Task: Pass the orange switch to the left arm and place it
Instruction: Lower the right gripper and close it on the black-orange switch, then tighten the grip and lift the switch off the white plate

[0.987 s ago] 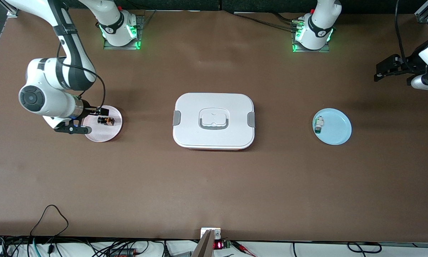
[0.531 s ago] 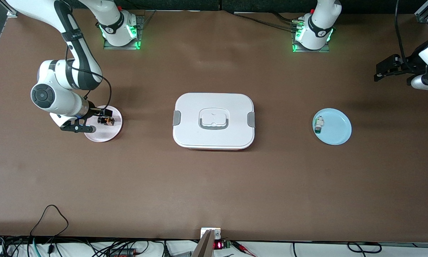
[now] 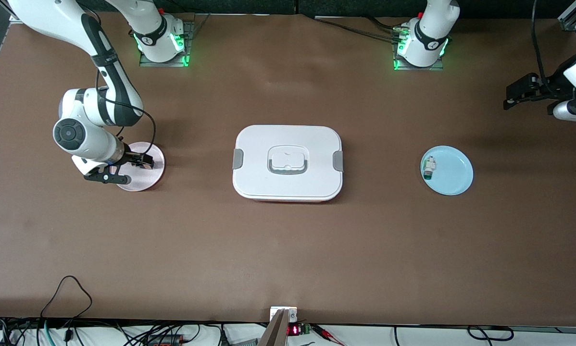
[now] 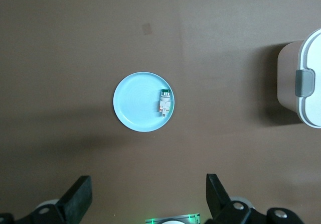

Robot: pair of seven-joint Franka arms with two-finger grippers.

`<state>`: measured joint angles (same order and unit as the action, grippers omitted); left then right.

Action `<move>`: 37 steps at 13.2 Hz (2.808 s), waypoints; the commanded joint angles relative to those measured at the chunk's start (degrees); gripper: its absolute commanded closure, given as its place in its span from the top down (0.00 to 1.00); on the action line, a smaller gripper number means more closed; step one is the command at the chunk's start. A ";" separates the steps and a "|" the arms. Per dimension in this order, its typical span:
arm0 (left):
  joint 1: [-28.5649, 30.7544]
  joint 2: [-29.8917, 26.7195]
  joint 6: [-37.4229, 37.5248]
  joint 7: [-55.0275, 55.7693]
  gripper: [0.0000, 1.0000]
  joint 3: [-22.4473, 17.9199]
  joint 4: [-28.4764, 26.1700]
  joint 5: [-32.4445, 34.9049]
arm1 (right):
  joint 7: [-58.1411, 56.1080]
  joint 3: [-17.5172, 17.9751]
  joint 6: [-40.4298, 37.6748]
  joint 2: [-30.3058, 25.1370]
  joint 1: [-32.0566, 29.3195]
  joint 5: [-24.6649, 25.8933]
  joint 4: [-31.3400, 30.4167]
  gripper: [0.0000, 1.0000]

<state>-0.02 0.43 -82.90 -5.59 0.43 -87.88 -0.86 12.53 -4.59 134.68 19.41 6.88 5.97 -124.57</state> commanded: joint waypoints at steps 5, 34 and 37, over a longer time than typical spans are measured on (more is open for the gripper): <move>-0.06 0.18 1.25 -0.29 1.00 0.19 1.31 1.12 | 3.20 0.11 5.31 2.55 -0.03 1.76 -0.05 1.00; -0.06 0.18 1.25 -0.38 1.00 0.10 1.31 1.12 | -1.02 0.11 3.13 1.86 1.21 2.46 -2.87 1.00; -0.06 0.18 1.25 -0.38 1.00 0.10 1.31 1.12 | -0.93 0.11 3.22 1.94 1.21 2.46 -2.87 1.00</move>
<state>-0.02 0.43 -82.90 -5.60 0.43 -87.88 -0.86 12.30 -4.56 138.07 22.77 8.41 7.58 -126.06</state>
